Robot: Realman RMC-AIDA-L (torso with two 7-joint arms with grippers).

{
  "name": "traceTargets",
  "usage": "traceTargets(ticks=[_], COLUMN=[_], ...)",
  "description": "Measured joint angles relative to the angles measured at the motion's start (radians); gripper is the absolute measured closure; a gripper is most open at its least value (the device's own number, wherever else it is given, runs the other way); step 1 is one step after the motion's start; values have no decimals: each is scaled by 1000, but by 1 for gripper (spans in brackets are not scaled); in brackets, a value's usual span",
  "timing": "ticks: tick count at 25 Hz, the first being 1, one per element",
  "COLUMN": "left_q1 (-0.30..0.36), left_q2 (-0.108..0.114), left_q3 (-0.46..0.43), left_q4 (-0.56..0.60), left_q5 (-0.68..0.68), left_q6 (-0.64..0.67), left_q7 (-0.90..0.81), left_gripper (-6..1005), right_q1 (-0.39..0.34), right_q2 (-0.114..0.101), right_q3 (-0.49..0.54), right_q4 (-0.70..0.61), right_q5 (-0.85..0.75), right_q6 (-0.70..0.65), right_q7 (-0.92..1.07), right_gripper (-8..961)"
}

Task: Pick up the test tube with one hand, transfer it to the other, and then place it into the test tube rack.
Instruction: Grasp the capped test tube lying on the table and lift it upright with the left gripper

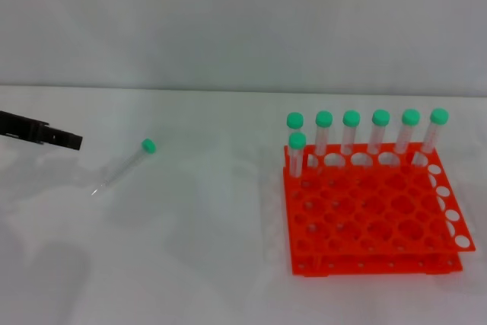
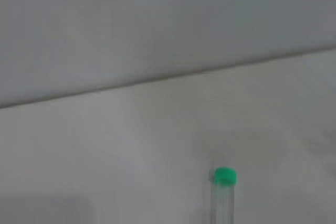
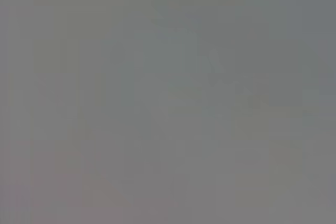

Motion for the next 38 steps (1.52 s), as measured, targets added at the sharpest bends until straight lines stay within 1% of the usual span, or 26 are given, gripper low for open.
traceTargets(ticks=[3, 5, 7, 10, 12, 15, 22, 24, 28, 38], left_q1=[-24, -33, -42, -48, -51, -53, -53, -51, -46, -43], left_q2=[-1, -7, -19, -37, -42, -50, -58, -66, -87, -93], left_q3=[-3, -5, -6, -7, -7, -8, -11, -11, -12, -12], left_q4=[5, 8, 12, 40, 68, 105, 160, 167, 188, 254], left_q5=[68, 102, 126, 138, 144, 148, 182, 187, 189, 190], left_q6=[-11, -28, -58, -118, -156, -195, -257, -285, -357, -428], left_q7=[4, 10, 18, 41, 49, 60, 58, 59, 75, 84], left_gripper=[348, 348, 348, 348, 349, 349, 349, 350, 350, 352], right_q1=[3, 6, 8, 8, 8, 8, 16, 18, 20, 20], right_q2=[0, 0, 0, 0, 0, 0, 0, 0, 0, 0], right_q3=[-1, -7, -13, -15, -15, -15, -17, -17, -18, -37], right_q4=[0, 0, 3, 7, 7, 6, 7, 7, 7, 4], right_q5=[-3, -7, -8, -8, -8, -9, -9, -9, -9, -8], right_q6=[1, 1, 1, 1, 1, 4, 4, 4, 4, 4], right_q7=[4, 6, 14, 30, 32, 32, 33, 33, 33, 33], right_gripper=[80, 80, 80, 81, 81, 81, 81, 81, 81, 80])
